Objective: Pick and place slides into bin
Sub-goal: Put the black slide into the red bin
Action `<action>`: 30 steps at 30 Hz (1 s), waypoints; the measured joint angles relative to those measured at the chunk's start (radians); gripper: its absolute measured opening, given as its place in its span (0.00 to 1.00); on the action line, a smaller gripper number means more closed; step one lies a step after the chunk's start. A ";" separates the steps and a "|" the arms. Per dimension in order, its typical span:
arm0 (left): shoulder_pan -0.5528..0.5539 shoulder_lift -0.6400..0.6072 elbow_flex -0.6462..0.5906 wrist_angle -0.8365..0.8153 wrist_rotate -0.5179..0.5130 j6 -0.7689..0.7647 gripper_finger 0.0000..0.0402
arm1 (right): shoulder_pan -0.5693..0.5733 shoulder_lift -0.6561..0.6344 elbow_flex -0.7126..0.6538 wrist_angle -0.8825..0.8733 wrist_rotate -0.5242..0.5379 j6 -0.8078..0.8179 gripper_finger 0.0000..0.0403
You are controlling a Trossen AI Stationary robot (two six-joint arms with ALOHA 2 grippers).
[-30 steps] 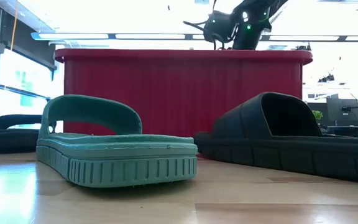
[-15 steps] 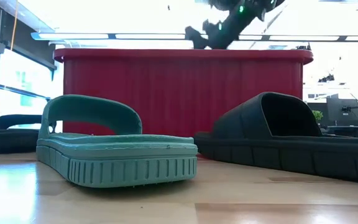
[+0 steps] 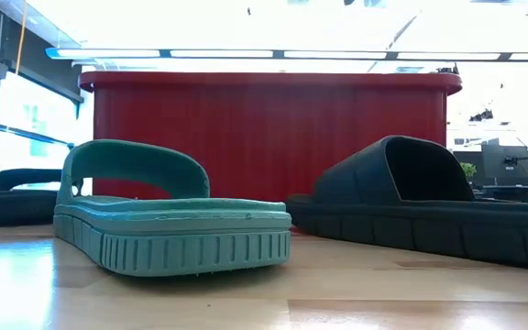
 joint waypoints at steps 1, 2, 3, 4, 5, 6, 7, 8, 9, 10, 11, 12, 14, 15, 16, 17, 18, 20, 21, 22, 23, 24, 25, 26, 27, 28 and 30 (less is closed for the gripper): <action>0.000 0.032 0.000 -0.030 0.016 -0.040 0.36 | 0.017 -0.004 0.000 -0.024 0.000 0.000 0.41; 0.000 0.065 0.000 -0.056 0.021 -0.087 0.37 | 0.034 -0.005 0.000 -0.041 0.000 0.004 0.41; 0.000 0.099 0.000 -0.087 0.023 -0.132 0.38 | 0.049 -0.005 0.000 -0.058 0.000 0.015 0.41; 0.000 0.134 0.000 -0.117 0.023 -0.179 0.39 | 0.063 -0.005 0.000 -0.073 0.000 0.031 0.41; 0.001 0.170 0.000 -0.133 0.022 -0.225 0.40 | 0.077 -0.004 0.000 -0.084 0.000 0.048 0.41; 0.001 0.205 0.000 -0.149 0.023 -0.268 0.40 | 0.091 -0.003 0.000 -0.095 0.000 0.061 0.41; 0.001 0.241 0.000 -0.168 0.024 -0.312 0.40 | 0.103 -0.003 0.000 -0.106 0.000 0.076 0.41; 0.001 0.276 0.000 -0.177 0.024 -0.352 0.40 | 0.116 -0.003 0.000 -0.114 0.001 0.082 0.41; 0.001 0.311 0.000 -0.180 0.025 -0.390 0.41 | 0.127 -0.003 0.000 -0.121 0.001 0.091 0.41; 0.001 0.347 0.000 -0.183 0.027 -0.428 0.41 | 0.138 -0.003 0.000 -0.124 0.007 0.097 0.41; 0.001 0.378 0.000 -0.185 0.033 -0.463 0.41 | 0.148 -0.003 0.000 -0.124 0.017 0.097 0.41; 0.001 0.410 0.000 -0.186 0.044 -0.492 0.41 | 0.159 -0.003 0.000 -0.123 0.028 0.098 0.40; 0.004 0.470 0.000 -0.188 0.071 -0.532 0.41 | 0.176 -0.003 0.000 -0.125 0.052 0.097 0.39; 0.008 0.497 0.000 -0.188 0.086 -0.535 0.41 | 0.183 -0.003 0.000 -0.125 0.058 0.097 0.39; 0.008 0.521 0.000 -0.182 0.107 -0.535 0.41 | 0.189 -0.003 0.000 -0.127 0.063 0.097 0.39; 0.008 0.542 0.000 -0.173 0.120 -0.536 0.41 | 0.194 -0.003 0.000 -0.129 0.065 0.097 0.38; 0.008 0.562 0.000 -0.168 0.124 -0.536 0.41 | 0.198 -0.003 0.000 -0.132 0.067 0.097 0.38; 0.008 0.593 0.000 -0.146 0.129 -0.536 0.41 | 0.205 -0.002 0.000 -0.133 0.072 0.098 0.37; 0.008 0.604 0.000 -0.136 0.134 -0.536 0.41 | 0.209 -0.002 0.000 -0.133 0.072 0.100 0.37; 0.008 0.612 0.000 -0.119 0.143 -0.536 0.41 | 0.211 -0.002 0.000 -0.132 0.072 0.106 0.37; 0.008 0.618 0.000 -0.100 0.156 -0.537 0.41 | 0.211 -0.002 0.000 -0.131 0.072 0.115 0.37; 0.008 0.622 0.000 -0.083 0.165 -0.538 0.41 | 0.211 -0.002 0.000 -0.131 0.072 0.128 0.37; 0.008 0.625 0.000 -0.065 0.171 -0.539 0.41 | 0.211 -0.002 0.000 -0.132 0.072 0.145 0.37; 0.007 0.628 0.000 -0.048 0.172 -0.544 0.41 | 0.211 -0.002 0.000 -0.133 0.072 0.163 0.37; 0.007 0.628 0.000 -0.037 0.172 -0.549 0.41 | 0.211 -0.002 0.000 -0.132 0.072 0.180 0.38; 0.007 0.626 -0.001 -0.029 0.169 -0.557 0.41 | 0.211 -0.002 0.000 -0.132 0.072 0.193 0.38; 0.008 0.626 -0.013 -0.003 0.166 -0.564 0.41 | 0.214 -0.002 0.000 -0.133 0.065 0.217 0.37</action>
